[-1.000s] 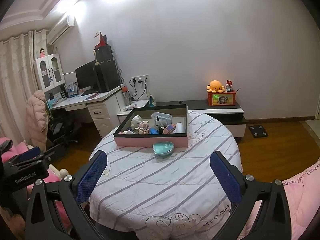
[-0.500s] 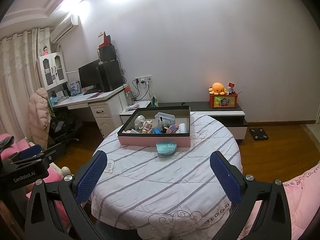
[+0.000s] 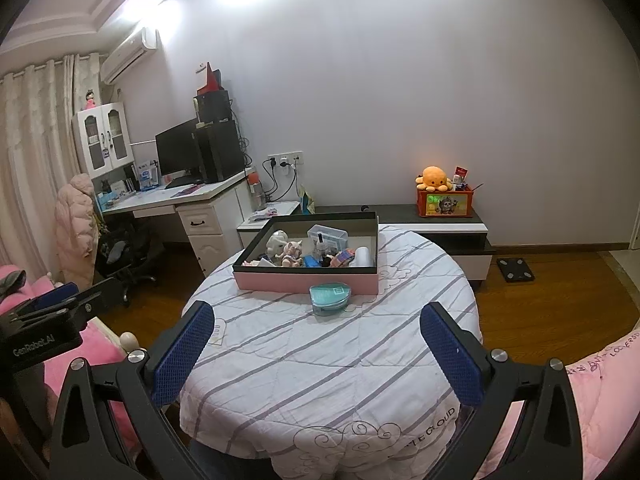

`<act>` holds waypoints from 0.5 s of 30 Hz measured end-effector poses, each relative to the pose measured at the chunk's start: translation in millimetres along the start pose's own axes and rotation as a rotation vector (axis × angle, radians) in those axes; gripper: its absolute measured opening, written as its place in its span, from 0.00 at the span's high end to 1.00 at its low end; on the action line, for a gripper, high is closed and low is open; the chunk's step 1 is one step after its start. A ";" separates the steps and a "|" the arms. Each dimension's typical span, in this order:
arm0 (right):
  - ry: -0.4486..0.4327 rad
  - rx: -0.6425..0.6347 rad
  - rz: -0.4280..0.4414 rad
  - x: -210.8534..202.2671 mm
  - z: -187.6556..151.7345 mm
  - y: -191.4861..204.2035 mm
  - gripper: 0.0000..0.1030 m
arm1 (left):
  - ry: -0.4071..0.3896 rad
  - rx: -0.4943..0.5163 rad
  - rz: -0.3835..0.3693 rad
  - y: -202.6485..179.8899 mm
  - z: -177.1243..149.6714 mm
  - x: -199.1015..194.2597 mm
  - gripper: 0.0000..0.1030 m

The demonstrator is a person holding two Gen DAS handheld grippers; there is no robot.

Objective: Organize rigid objects

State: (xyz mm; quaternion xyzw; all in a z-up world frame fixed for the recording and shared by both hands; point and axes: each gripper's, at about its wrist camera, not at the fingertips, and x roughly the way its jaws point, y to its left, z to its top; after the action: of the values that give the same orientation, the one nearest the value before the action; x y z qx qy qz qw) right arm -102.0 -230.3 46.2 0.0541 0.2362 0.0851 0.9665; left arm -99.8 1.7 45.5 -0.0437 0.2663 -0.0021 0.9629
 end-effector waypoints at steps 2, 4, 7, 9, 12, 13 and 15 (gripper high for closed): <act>-0.001 -0.001 -0.001 0.0 0.4 -0.7 0.00 | -0.004 0.011 0.003 -2.0 -0.2 -0.9 0.00; 0.000 -0.002 0.000 0.5 -0.1 0.1 0.00 | -0.007 0.010 0.001 -2.6 0.6 -1.0 0.00; 0.001 -0.002 0.000 0.6 -0.1 0.3 0.00 | -0.014 0.000 -0.007 -0.1 1.0 -2.7 0.00; 0.002 -0.003 0.001 0.6 0.2 -0.7 0.00 | -0.017 -0.007 -0.003 2.1 1.4 -2.7 0.00; 0.004 -0.004 0.001 1.0 0.2 -1.7 0.00 | -0.008 -0.020 -0.007 5.8 2.5 -0.9 0.00; 0.004 -0.004 0.000 1.4 0.1 -2.8 0.00 | -0.004 -0.026 -0.012 7.4 2.5 0.4 0.00; 0.006 -0.004 -0.001 1.5 0.5 -5.2 0.00 | 0.000 -0.031 -0.005 10.0 2.3 3.5 0.00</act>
State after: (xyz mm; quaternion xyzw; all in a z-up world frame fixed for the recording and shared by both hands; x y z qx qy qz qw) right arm -99.8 -235.1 45.2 0.0516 0.2390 0.0851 0.9659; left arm -95.8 11.8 44.8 -0.0595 0.2662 -0.0003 0.9621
